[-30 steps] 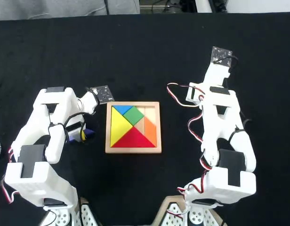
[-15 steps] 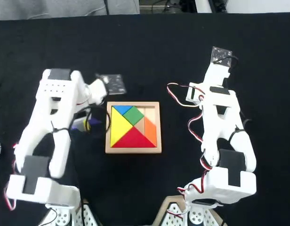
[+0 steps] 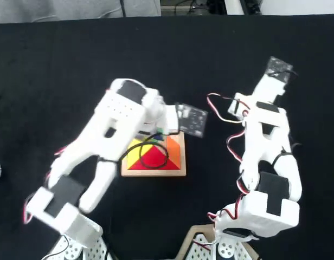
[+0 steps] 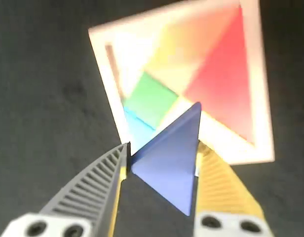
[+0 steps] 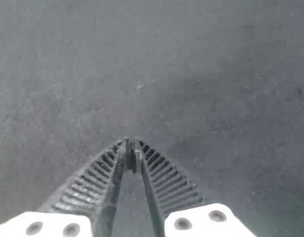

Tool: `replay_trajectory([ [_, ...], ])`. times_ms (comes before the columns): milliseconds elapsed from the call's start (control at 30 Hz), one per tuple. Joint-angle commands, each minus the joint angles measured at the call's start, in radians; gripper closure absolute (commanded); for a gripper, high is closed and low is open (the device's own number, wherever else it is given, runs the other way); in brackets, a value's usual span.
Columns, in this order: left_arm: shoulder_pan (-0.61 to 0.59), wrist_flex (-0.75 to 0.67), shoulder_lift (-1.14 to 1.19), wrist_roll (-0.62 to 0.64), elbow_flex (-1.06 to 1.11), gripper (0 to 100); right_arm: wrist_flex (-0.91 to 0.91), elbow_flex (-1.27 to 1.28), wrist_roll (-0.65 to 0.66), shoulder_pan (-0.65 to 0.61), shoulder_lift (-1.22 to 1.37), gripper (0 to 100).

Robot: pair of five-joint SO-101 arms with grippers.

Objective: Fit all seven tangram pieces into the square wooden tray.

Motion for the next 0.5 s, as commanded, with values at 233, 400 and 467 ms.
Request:
replay_trajectory([
  [233, 0.050, -0.035, 0.436, -0.011, -0.437, 88, -0.021, -0.010, -0.052, 0.029, -0.059, 98.7],
  [400, 0.070, 0.021, 0.531, -0.011, -0.572, 88, -0.021, -0.010, -0.054, 0.034, -0.065, 98.7],
  [467, 0.071, 0.035, 0.557, -0.011, -0.607, 88, -0.020, -0.010, -0.054, 0.040, -0.065, 98.7],
])
